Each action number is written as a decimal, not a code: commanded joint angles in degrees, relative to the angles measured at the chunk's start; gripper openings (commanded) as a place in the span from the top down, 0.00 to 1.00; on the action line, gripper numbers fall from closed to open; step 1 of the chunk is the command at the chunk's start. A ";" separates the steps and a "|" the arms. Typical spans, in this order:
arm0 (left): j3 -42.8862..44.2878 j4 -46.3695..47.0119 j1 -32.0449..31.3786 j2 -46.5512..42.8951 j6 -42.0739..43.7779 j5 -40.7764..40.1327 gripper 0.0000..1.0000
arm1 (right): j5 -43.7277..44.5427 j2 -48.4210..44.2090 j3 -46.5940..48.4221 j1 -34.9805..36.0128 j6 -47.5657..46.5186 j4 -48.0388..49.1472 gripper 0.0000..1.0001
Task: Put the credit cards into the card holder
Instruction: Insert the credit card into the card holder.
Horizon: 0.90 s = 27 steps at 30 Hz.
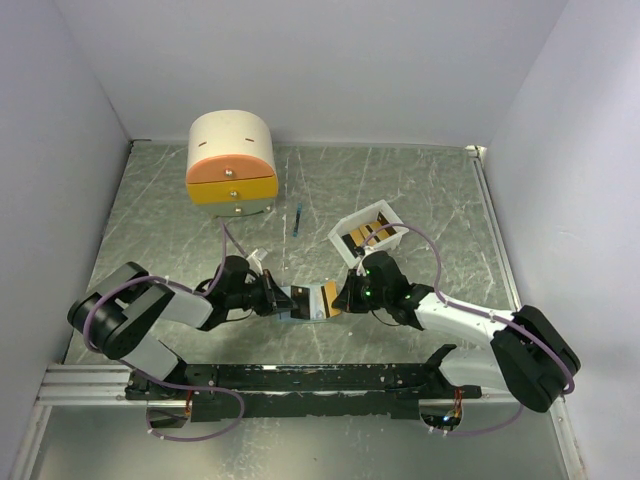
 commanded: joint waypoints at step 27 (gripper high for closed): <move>-0.25 0.16 -1.32 2.30 -0.58 -1.57 0.93 | 2.74 -0.95 -1.65 0.17 0.81 -0.42 1.00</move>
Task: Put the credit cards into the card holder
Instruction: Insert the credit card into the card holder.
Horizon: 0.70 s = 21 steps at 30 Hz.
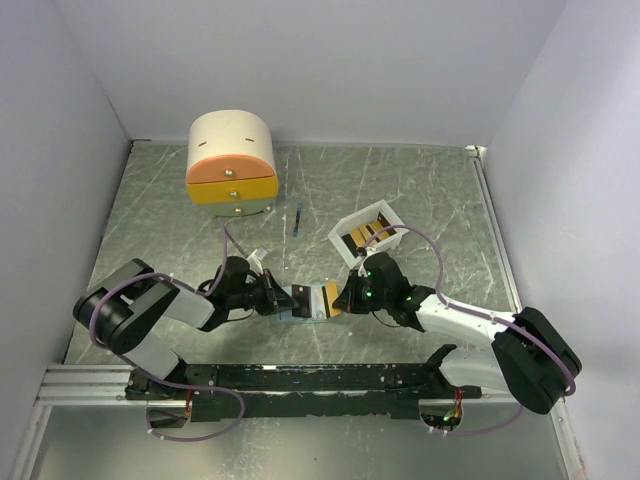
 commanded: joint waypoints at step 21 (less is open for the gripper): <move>7.55 -27.85 -1.85 -9.81 9.08 -11.55 0.54 | 5.44 -4.74 5.45 0.19 -3.03 -10.73 1.00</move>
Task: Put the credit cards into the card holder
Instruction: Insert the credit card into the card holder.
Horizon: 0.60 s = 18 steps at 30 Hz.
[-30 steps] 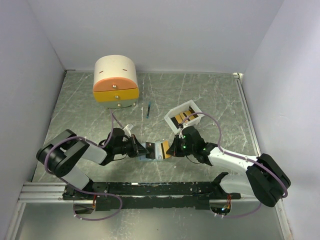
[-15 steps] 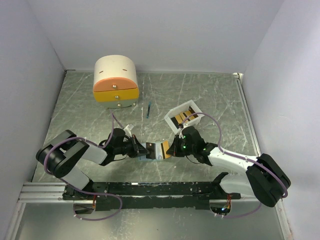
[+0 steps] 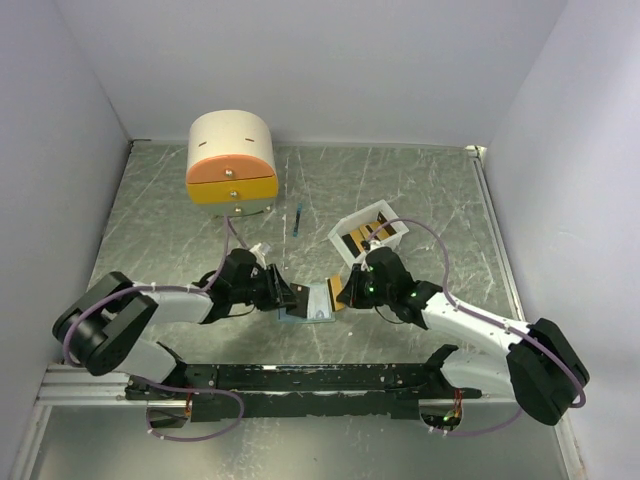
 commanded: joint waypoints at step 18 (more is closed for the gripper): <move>1.93 -9.85 -1.19 0.56 2.14 -4.74 0.67 | 1.39 0.72 0.75 0.15 -1.53 -0.28 1.00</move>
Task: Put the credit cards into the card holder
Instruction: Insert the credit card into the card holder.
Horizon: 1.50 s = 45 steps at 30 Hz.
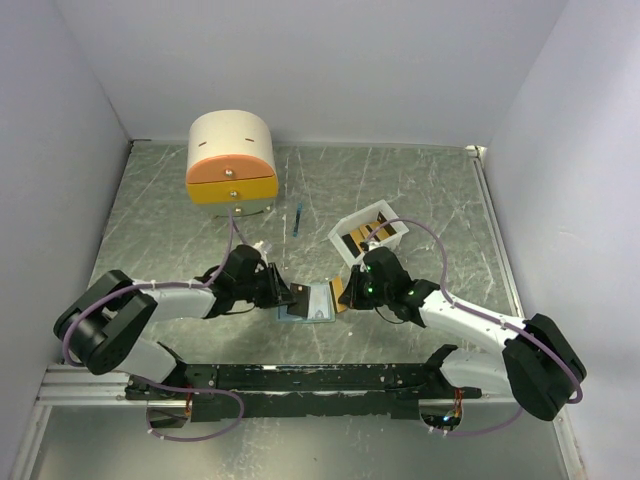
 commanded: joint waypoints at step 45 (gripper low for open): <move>5.71 -15.27 -5.12 -7.99 5.06 -12.06 0.40 | 1.37 -0.49 -2.44 0.24 -0.06 4.57 1.00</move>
